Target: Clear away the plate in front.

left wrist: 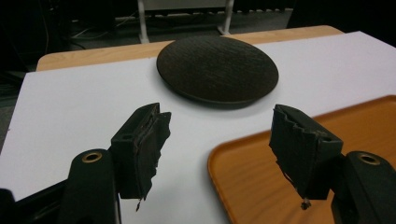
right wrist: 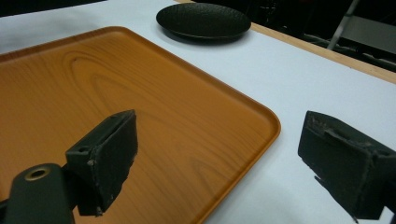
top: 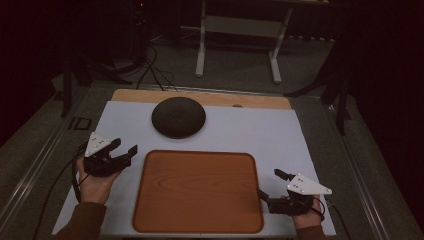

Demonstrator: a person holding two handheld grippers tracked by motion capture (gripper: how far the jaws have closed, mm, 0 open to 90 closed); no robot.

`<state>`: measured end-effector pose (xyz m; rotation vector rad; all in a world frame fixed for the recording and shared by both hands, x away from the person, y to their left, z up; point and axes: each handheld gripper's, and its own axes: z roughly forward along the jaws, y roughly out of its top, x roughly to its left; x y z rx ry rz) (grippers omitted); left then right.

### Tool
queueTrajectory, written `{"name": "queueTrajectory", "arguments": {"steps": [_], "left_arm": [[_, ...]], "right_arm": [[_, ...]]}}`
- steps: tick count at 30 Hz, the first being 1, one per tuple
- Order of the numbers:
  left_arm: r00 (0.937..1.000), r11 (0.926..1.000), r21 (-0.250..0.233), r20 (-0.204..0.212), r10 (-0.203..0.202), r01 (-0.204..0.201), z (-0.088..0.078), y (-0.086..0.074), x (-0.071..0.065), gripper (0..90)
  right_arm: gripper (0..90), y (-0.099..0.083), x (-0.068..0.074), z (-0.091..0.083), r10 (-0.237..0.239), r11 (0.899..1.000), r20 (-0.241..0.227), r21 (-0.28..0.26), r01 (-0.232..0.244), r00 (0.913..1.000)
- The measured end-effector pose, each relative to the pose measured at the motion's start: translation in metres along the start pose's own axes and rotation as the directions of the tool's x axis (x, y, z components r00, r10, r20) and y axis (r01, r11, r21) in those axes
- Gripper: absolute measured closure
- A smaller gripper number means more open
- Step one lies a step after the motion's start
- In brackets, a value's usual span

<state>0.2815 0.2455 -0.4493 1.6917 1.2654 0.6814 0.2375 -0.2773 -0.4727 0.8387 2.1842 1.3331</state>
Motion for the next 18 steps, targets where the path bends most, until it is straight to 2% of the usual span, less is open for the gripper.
{"name": "queueTrajectory", "arguments": {"steps": [6,17,18], "left_arm": [[1.0000,1.0000,0.000,-0.006,-0.003,0.003,0.014,0.009,0.001,35.3],[0.9999,0.9992,0.039,-0.007,-0.009,0.009,0.044,0.015,0.001,34.9],[0.9999,0.9990,0.043,-0.006,-0.011,0.011,0.050,0.017,0.000,34.9]], "right_arm": [[11.7,0.000,0.000,0.000,0.000,1.000,0.000,0.000,0.000,1.0000],[11.7,0.000,0.000,-0.001,-0.003,1.000,0.002,-0.004,0.003,1.0000],[11.7,0.000,0.000,-0.001,-0.003,1.000,0.002,-0.006,0.003,1.0000]]}}
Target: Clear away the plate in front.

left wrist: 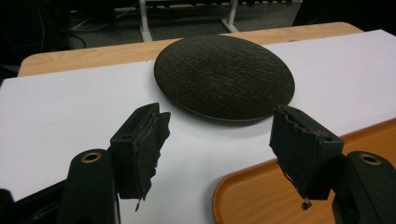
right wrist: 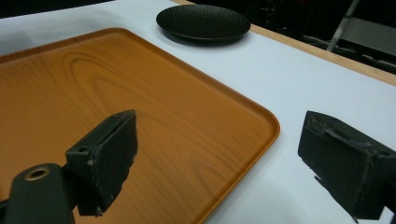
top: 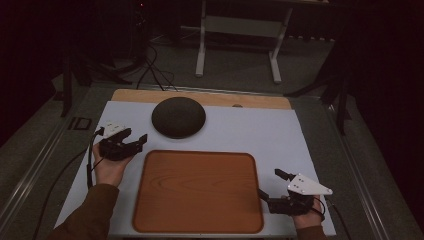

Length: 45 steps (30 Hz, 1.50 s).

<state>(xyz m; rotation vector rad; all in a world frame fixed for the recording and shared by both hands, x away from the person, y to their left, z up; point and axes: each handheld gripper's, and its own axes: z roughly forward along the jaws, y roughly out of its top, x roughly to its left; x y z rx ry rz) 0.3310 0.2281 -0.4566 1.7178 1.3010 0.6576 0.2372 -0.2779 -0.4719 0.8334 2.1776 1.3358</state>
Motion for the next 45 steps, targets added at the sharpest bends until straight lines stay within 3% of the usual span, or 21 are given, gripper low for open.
{"name": "queueTrajectory", "arguments": {"steps": [9,16,27,34,35,36,39,42,45], "left_arm": [[0.9996,0.9997,0.024,-0.028,0.010,-0.010,0.029,0.015,0.000,34.9],[0.9982,0.9991,0.036,-0.056,-0.019,0.021,0.053,0.021,0.007,35.9],[0.9949,0.9924,0.109,-0.088,-0.048,0.058,0.097,0.023,0.018,40.5],[0.9882,0.9744,0.177,-0.090,-0.124,0.138,0.130,0.006,0.022,44.8],[0.9882,0.9744,0.177,-0.090,-0.124,0.138,0.130,0.006,0.022,45.0],[0.9853,0.9688,0.188,-0.086,-0.148,0.162,0.137,0.003,0.022,45.0],[0.9822,0.9611,0.208,-0.088,-0.166,0.181,0.145,0.001,0.022,45.0],[0.9705,0.9495,0.202,-0.075,-0.229,0.240,0.149,-0.001,0.026,44.7],[0.9678,0.9436,0.215,-0.055,-0.246,0.252,0.151,0.000,0.027,45.1]], "right_arm": [[11.7,0.000,-0.001,-0.001,0.007,1.000,0.003,-0.009,-0.007,1.0000],[11.8,-0.001,-0.002,-0.002,0.010,1.000,0.004,-0.010,-0.010,0.9999],[11.7,0.000,-0.002,-0.002,0.012,1.000,-0.003,-0.016,-0.012,0.9999],[11.7,0.000,-0.003,-0.002,0.019,1.000,-0.004,-0.019,-0.019,0.9998],[11.7,0.000,-0.003,-0.002,0.019,1.000,-0.004,-0.019,-0.019,0.9998],[11.8,0.000,-0.003,-0.002,0.019,1.000,-0.005,-0.020,-0.019,0.9998],[11.7,0.000,-0.004,-0.003,0.021,1.000,-0.005,-0.023,-0.021,0.9998],[11.8,0.000,-0.004,-0.003,0.022,0.999,-0.005,-0.023,-0.023,0.9997],[11.7,0.000,-0.004,-0.003,0.023,0.999,-0.006,-0.024,-0.023,0.9997]]}}
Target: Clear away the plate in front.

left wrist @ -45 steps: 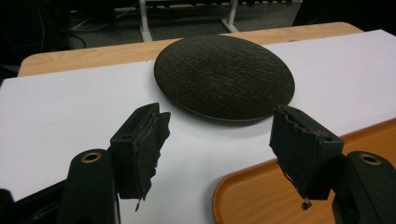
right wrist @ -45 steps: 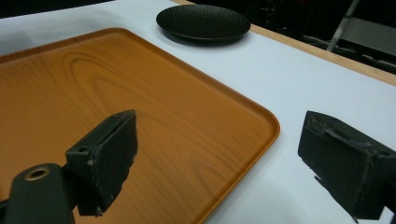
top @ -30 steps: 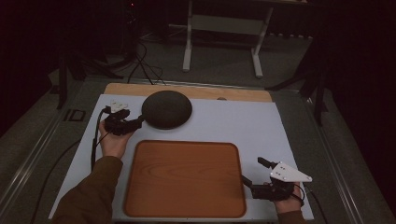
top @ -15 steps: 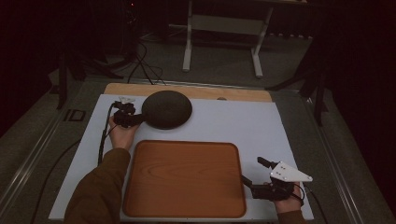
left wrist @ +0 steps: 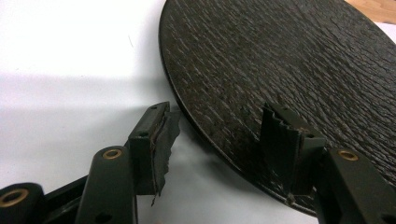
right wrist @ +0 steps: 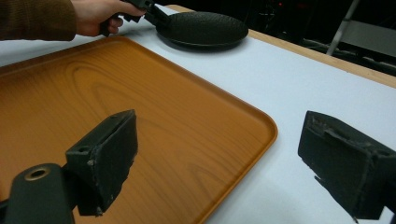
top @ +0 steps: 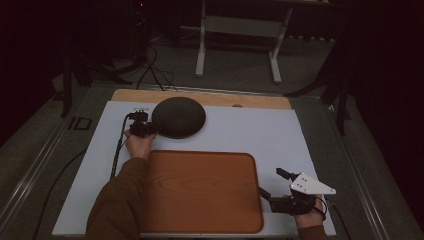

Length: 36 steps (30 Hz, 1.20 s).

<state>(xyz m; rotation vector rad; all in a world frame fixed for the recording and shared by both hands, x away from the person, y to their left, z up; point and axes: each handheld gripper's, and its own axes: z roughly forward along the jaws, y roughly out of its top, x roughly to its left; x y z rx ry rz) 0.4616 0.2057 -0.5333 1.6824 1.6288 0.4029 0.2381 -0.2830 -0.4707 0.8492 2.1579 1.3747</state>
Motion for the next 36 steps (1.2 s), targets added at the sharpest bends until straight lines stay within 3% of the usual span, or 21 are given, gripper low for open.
{"name": "queueTrajectory", "arguments": {"steps": [3,5,9,11,14,16,22,25,30,31,35,36], "left_arm": [[0.9986,0.9993,0.031,0.049,-0.020,0.019,0.003,0.002,0.001,45.1],[0.9981,0.9990,0.039,0.056,-0.026,0.024,0.003,0.003,0.002,44.6],[0.9930,0.9959,0.046,0.085,-0.082,0.078,0.004,0.005,0.007,45.9],[0.9909,0.9936,0.061,0.089,-0.100,0.095,0.004,0.007,0.008,46.4],[0.9905,0.9890,0.091,0.063,-0.122,0.116,0.005,0.012,0.008,51.7],[0.9845,0.9820,0.105,0.061,-0.164,0.158,0.005,0.014,0.010,55.8],[0.9725,0.9706,0.116,0.075,-0.220,0.211,0.004,0.015,0.014,61.0],[0.9632,0.9638,0.102,0.085,-0.255,0.246,0.003,0.015,0.015,63.2],[0.9339,0.9450,0.069,0.146,-0.327,0.320,-0.001,0.018,0.016,64.5],[0.9222,0.9373,0.060,0.167,-0.349,0.343,-0.002,0.019,0.016,64.4],[0.8543,0.8937,0.043,0.276,-0.440,0.447,0.000,0.019,0.014,59.9],[0.8426,0.8861,0.045,0.291,-0.453,0.461,0.001,0.019,0.013,58.9]], "right_arm": [[11.7,0.000,0.000,0.000,-0.001,1.000,-0.001,0.001,0.001,1.0000],[11.7,0.000,0.000,0.001,-0.003,1.000,-0.003,0.001,0.003,1.0000],[11.7,0.000,0.001,0.001,-0.003,1.000,-0.003,0.003,0.003,1.0000],[11.7,0.000,0.001,0.001,-0.004,1.000,-0.003,0.003,0.004,1.0000],[11.8,0.000,0.000,0.001,-0.004,1.000,-0.004,0.004,0.004,1.0000],[11.7,0.000,0.000,0.001,-0.004,1.000,-0.005,0.005,0.004,1.0000],[11.8,0.000,0.000,0.001,-0.007,1.000,-0.002,0.009,0.007,1.0000],[11.8,0.000,0.000,0.001,-0.008,1.000,-0.006,0.012,0.008,1.0000],[11.8,0.000,0.000,0.001,-0.009,1.000,-0.010,0.016,0.009,0.9999],[11.8,0.000,0.000,0.001,-0.008,1.000,-0.010,0.016,0.009,0.9999],[11.8,0.000,0.001,0.001,-0.010,1.000,-0.012,0.016,0.011,0.9999],[11.8,0.000,0.001,0.002,-0.010,1.000,-0.012,0.017,0.011,0.9999]]}}
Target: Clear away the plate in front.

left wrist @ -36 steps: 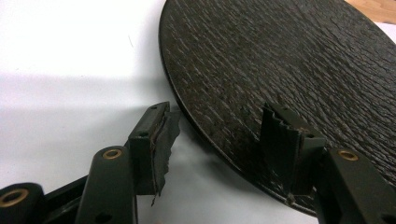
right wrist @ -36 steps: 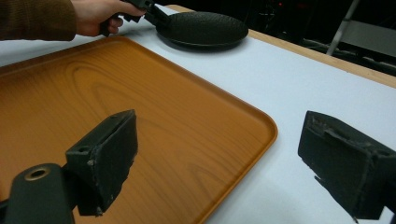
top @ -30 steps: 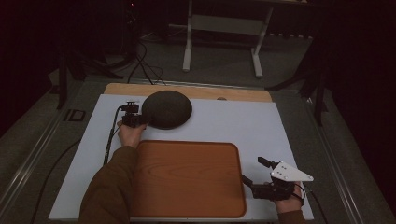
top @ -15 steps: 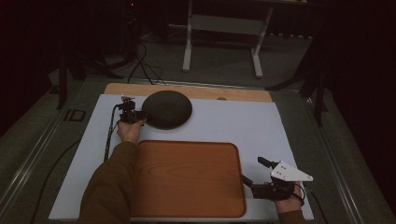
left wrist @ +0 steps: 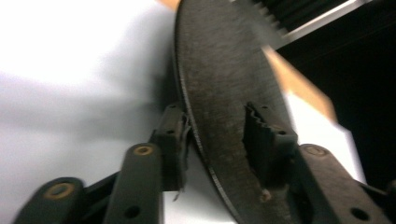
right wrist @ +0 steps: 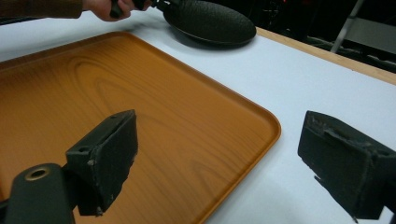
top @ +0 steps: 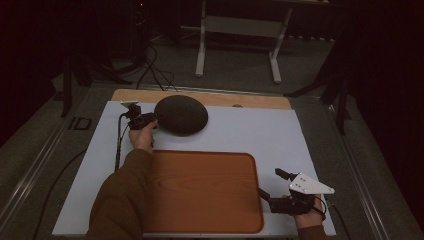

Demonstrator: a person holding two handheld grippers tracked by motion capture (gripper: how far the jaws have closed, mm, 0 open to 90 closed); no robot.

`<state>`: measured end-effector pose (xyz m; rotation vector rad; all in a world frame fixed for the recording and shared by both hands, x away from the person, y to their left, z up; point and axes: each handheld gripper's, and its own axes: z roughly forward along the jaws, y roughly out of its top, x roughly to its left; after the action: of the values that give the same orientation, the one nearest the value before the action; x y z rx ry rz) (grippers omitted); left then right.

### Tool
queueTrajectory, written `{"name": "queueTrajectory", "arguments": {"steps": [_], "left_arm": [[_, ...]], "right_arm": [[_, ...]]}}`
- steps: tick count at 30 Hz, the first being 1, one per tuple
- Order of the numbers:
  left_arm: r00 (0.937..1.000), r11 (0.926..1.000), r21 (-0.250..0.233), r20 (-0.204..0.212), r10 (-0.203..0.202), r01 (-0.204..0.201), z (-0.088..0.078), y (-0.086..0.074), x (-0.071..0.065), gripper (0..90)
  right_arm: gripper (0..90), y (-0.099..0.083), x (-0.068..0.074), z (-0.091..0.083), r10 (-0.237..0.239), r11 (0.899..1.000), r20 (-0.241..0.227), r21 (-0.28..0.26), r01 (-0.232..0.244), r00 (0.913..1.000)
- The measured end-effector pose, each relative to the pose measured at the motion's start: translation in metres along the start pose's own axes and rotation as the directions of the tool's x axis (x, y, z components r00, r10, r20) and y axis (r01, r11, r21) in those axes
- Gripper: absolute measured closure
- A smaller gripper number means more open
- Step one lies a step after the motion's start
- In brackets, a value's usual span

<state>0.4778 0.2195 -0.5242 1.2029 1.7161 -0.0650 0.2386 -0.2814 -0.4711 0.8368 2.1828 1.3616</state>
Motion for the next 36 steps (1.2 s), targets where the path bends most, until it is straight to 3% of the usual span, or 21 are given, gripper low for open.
{"name": "queueTrajectory", "arguments": {"steps": [3,6,11,14,17,19,22,23,28,34,36], "left_arm": [[0.9986,0.9989,0.002,0.022,-0.048,0.048,0.007,-0.003,-0.003,51.2],[0.9966,0.9970,-0.015,0.034,-0.075,0.075,0.014,-0.009,-0.006,51.1],[0.9966,0.9961,-0.032,0.008,-0.082,0.083,0.020,-0.015,-0.011,67.5],[0.9918,0.9914,-0.037,0.025,-0.125,0.126,0.025,-0.019,-0.013,69.6],[0.9797,0.9815,-0.034,0.075,-0.186,0.188,0.032,-0.023,-0.013,62.9],[0.9772,0.9785,-0.032,0.068,-0.201,0.204,0.036,-0.027,-0.014,61.6],[0.9773,0.9779,-0.020,0.047,-0.207,0.208,0.038,-0.031,-0.016,78.9],[0.9721,0.9731,-0.016,0.054,-0.229,0.230,0.039,-0.032,-0.016,83.6],[0.9527,0.9565,-0.012,0.094,-0.289,0.291,0.037,-0.033,-0.015,87.0],[0.9570,0.9621,0.017,0.100,-0.272,0.272,0.034,-0.033,-0.017,88.1],[0.9517,0.9575,0.026,0.105,-0.289,0.287,0.032,-0.036,-0.017,88.1]], "right_arm": [[11.9,0.000,0.000,0.000,0.000,1.000,-0.003,-0.001,0.000,1.0000],[13.6,0.000,0.000,0.000,0.001,1.000,0.000,-0.001,-0.001,1.0000],[13.9,0.000,0.000,-0.001,0.001,1.000,-0.003,-0.002,-0.001,1.0000],[13.9,0.000,0.000,-0.001,0.002,1.000,-0.003,-0.006,-0.002,1.0000],[13.9,0.000,0.000,-0.002,0.002,1.000,-0.004,-0.008,-0.002,1.0000],[13.9,0.000,0.000,-0.002,0.002,1.000,-0.005,-0.009,-0.002,1.0000],[13.9,0.000,0.000,-0.002,0.003,1.000,-0.005,-0.009,-0.003,1.0000],[13.9,0.000,0.000,-0.002,0.003,1.000,-0.005,-0.009,-0.003,1.0000],[13.9,0.000,0.000,-0.003,0.004,1.000,-0.003,-0.008,-0.004,1.0000],[13.9,0.000,0.000,-0.004,0.004,1.000,0.000,-0.009,-0.004,1.0000],[13.9,-0.001,0.000,-0.004,0.004,1.000,0.002,-0.008,-0.004,1.0000]]}}
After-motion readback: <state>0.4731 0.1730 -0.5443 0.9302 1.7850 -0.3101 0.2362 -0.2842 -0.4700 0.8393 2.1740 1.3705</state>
